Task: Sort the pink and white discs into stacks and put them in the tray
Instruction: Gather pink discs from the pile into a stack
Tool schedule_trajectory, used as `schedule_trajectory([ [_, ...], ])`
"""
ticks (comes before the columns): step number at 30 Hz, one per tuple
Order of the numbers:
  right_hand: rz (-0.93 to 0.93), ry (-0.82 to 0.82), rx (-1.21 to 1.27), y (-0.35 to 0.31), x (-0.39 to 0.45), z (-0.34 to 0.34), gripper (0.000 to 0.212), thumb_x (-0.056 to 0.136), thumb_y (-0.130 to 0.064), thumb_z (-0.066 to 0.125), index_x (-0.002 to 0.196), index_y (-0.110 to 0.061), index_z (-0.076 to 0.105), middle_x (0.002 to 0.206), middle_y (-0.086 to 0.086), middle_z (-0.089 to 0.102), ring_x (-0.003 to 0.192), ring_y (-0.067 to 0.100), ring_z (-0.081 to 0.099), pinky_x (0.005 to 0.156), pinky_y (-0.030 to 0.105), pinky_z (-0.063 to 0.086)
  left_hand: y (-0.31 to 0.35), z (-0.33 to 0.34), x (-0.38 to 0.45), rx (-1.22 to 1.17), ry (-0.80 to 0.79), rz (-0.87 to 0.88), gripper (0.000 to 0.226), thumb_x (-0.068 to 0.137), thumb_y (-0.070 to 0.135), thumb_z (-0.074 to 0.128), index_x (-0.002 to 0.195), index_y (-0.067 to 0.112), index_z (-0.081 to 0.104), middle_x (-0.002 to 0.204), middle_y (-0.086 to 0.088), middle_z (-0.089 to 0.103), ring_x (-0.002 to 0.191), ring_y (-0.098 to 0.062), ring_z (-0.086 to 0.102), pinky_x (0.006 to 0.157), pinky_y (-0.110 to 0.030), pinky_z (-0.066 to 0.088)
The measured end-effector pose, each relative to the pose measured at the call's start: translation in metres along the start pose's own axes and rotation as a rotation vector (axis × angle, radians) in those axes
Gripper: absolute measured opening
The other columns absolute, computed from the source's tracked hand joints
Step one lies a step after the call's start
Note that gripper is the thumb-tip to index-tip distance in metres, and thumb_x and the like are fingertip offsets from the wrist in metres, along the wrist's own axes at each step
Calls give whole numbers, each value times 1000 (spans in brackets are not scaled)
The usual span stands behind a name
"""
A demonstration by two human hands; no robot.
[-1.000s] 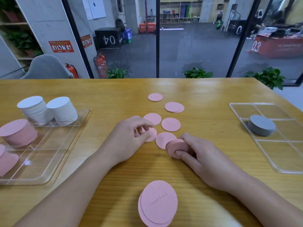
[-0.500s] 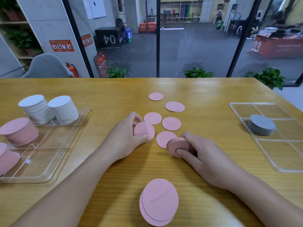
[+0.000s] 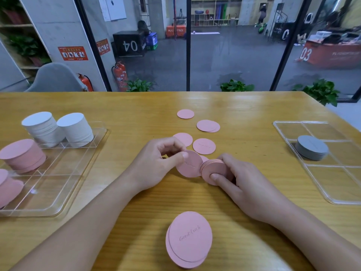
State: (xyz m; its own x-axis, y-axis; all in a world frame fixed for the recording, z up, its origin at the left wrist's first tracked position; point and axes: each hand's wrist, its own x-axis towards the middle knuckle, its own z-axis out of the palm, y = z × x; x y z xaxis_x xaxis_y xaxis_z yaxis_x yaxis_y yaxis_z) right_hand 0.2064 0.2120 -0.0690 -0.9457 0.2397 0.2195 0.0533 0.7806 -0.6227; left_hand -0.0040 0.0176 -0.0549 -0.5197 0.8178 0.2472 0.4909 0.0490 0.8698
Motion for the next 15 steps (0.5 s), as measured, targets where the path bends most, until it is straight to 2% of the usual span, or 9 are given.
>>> schedule_trajectory([
  [4,-14,36,-10,2,0,-1,13,106,-39,64,110,-28,59,88,-12,65,83,15,59,72,36,49,2,9,-3,-69,-100,24,10,105,5,73,98,10,77,87,3,75,73,-12,61,67,-32,53],
  [7,-48,34,-10,-1,-1,-1,11,105,-37,67,114,-34,62,92,-16,66,85,12,61,72,28,49,5,18,-6,-120,-187,48,19,108,-1,65,107,10,80,90,16,78,75,-17,66,75,-31,57],
  [9,-53,21,-10,-2,-1,0,8,105,-36,68,111,-33,63,90,-17,66,83,11,61,70,26,47,6,23,-7,-149,-214,60,25,109,-3,61,114,8,82,102,11,81,82,-19,69,81,-29,58],
  [12,-45,13,-15,0,-1,1,15,105,-38,67,97,-29,59,84,-13,61,77,15,56,67,30,46,1,25,-5,-91,-124,45,28,109,0,64,117,16,85,108,1,82,93,-18,73,87,-34,60],
  [15,-37,9,-15,-1,-1,1,21,105,-38,67,93,-27,55,83,-11,60,76,16,54,67,31,45,-8,24,1,215,56,36,16,104,25,76,117,31,83,109,16,78,103,-11,69,89,-29,53],
])
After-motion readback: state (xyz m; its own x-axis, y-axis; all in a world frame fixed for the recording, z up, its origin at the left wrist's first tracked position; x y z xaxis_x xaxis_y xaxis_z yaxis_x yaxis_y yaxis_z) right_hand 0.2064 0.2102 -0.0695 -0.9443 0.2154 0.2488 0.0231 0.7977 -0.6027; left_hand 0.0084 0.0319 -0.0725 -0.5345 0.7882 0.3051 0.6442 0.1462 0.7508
